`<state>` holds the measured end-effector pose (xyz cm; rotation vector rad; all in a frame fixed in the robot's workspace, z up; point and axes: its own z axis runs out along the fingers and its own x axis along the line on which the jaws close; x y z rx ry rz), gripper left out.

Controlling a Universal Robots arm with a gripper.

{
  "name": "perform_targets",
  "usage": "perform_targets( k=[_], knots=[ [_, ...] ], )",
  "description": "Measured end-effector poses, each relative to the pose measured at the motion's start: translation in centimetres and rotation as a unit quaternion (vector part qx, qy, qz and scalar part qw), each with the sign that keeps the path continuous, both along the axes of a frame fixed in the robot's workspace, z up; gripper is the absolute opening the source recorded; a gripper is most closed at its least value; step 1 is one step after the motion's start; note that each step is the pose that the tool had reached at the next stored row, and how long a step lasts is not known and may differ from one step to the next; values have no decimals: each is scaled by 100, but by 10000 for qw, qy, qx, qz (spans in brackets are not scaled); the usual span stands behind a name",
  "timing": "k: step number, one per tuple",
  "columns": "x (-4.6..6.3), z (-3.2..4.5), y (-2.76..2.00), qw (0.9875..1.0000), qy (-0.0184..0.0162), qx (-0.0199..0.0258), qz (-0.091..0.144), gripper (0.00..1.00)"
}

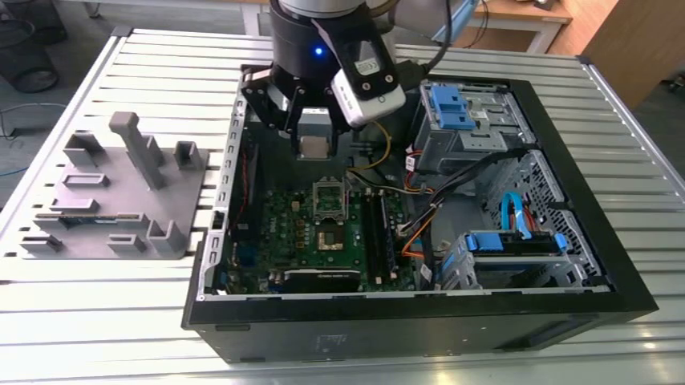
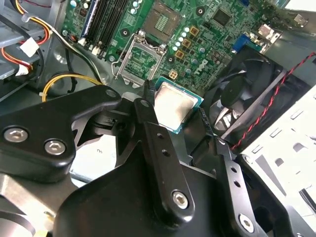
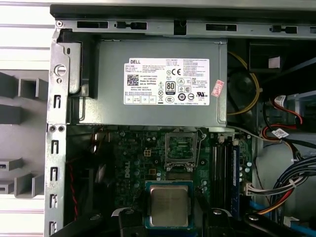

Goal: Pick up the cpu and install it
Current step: 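Pick up the cpu and move it towards the insertion slot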

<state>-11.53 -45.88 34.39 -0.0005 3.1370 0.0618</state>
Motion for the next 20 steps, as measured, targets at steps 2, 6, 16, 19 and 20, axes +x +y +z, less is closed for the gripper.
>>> perform_targets(
  k=[2,6,16,19,20],
  knots=[
    [22,-9,0,10000,0,1,-1,47],
    [63,-28,-2,10000,0,0,0,47],
    [99,-88,-65,10000,0,0,0,47],
    [103,-110,-84,10000,0,0,-1,47],
    [104,-123,-88,10000,0,0,-1,47]
  ],
)
